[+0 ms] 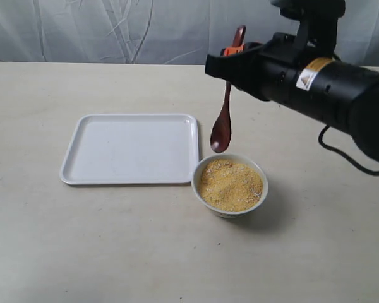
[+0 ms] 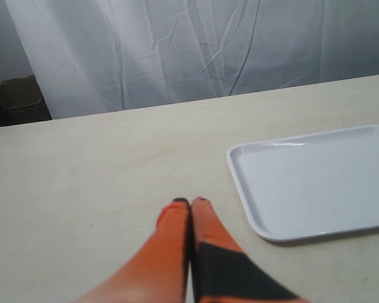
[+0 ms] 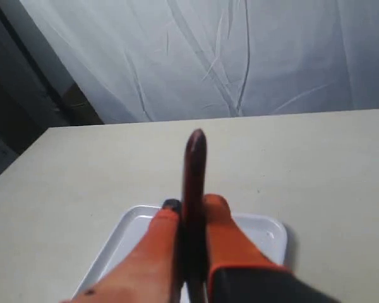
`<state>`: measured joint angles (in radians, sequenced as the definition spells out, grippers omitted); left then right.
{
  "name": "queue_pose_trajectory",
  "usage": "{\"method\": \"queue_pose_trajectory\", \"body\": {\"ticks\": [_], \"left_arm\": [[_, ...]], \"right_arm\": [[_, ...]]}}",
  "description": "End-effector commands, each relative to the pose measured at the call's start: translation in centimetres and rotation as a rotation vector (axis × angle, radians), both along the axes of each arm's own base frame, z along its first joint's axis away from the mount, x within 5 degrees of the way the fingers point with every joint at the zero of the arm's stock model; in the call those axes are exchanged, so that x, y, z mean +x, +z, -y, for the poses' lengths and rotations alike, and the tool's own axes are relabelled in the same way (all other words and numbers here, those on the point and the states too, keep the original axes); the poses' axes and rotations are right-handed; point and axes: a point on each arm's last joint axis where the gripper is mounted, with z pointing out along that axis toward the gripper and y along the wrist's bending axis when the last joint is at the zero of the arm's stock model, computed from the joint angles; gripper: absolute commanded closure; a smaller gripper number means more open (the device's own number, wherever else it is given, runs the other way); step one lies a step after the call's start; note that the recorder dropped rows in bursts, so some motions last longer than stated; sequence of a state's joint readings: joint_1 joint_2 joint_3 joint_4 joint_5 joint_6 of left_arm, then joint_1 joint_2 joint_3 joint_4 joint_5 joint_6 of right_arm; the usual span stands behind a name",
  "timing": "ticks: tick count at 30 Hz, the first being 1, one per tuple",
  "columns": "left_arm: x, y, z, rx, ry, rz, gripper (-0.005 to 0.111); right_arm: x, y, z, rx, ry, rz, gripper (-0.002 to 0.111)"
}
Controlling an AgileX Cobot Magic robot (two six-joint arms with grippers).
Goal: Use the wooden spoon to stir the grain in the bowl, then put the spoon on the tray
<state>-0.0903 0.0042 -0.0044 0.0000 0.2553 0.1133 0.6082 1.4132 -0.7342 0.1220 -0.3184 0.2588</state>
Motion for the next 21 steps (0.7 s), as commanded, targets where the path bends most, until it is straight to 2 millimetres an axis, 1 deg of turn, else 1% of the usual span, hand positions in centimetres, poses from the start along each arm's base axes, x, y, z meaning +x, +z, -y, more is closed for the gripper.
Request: {"method": "queue_pose_trajectory", "body": {"ticks": [1,3,7,11,15,21], "left_arm": [[0.0,0.0,0.0,-0.008,-0.001,0.008,0.107],[0.0,0.0,0.0,-0.008,-0.001,0.008,0.107],[0.0,0.0,0.0,-0.008,-0.001,0.008,0.107],[0.0,0.0,0.0,-0.008,-0.001,0.008,0.107],[0.0,0.0,0.0,-0.008,-0.001,0.008,0.107],[0.0,0.0,0.0,-0.008,-0.001,0.008,0.107]], "right_arm": [[-0.3,-2.6,1.6,0.037,-0.028,0.02,0.109],[-0.4,-3.4,2.8,0.051,-0.062,0.047,0.109],[-0.9,-4.2,3.9,0.045,-0.068,0.106,0.109],[-0.9,-4.3,3.9,-0.049,-0.045,0.148,0.109],[-0.9,-4.6,3.9,-0.069,-0.034,0.142,0.109],[-0.4,-6.8,3.5,-0.129,-0.018,0.087,0.109]]}}
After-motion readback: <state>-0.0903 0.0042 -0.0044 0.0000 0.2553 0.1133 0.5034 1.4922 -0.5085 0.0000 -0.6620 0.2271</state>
